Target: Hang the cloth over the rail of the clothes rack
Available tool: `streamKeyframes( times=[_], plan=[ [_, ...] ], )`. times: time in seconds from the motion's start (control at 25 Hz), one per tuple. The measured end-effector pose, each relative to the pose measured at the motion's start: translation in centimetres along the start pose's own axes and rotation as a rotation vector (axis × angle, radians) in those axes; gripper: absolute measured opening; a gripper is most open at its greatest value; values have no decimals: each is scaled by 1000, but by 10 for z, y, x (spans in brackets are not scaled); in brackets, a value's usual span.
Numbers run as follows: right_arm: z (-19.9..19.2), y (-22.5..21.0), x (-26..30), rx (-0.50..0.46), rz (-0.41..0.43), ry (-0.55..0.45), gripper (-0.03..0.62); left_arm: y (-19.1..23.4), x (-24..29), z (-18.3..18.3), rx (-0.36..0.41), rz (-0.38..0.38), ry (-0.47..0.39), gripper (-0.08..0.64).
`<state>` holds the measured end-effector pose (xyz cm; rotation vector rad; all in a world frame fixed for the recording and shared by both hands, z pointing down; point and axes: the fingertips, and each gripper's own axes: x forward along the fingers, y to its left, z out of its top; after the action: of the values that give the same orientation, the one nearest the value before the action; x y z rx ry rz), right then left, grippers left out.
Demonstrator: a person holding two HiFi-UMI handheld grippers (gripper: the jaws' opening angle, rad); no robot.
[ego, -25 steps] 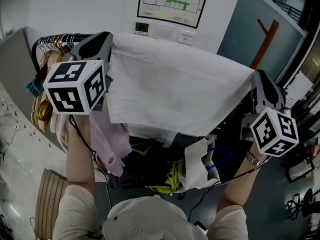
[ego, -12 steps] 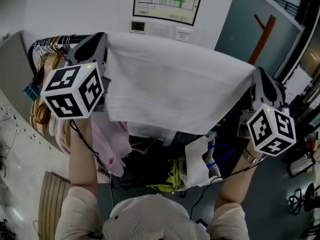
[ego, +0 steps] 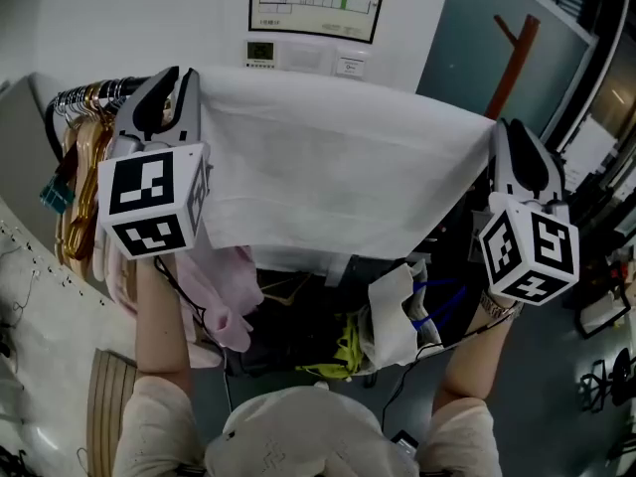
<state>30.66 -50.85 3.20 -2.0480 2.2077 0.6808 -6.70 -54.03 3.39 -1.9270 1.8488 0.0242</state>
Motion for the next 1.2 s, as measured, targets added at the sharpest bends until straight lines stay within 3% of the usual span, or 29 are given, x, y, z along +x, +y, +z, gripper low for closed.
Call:
streamKeyframes(
  times=[0.16,0.36,0.48,0.6,0.72,0.88,1.04,1.2],
  plan=[
    [9,-11,-5,41,-32,-64,72,4,-2,4,-8,13,-17,84],
    [26,-17,-19,55,-84,-179,69,22,-13,16,-30,112,-107,83],
    [30,-14,-22,68,-76,-205,18,26,-19,22,-53,119,-153,51],
    [34,2,-31,133,6,-241,18,22,-33,27,-77,100,-211,12],
    [17,40,-40,218,141,-220,18,5,-60,16,-163,56,-246,12],
    [-42,102,-58,272,239,-143,18,-44,-91,-44,-238,-5,-137,12],
    [-101,162,-75,260,349,-44,18,-105,-104,-120,-294,-150,29,12],
    [-149,204,-96,329,436,46,18,-144,-129,-173,-329,-239,106,12]
  ],
)
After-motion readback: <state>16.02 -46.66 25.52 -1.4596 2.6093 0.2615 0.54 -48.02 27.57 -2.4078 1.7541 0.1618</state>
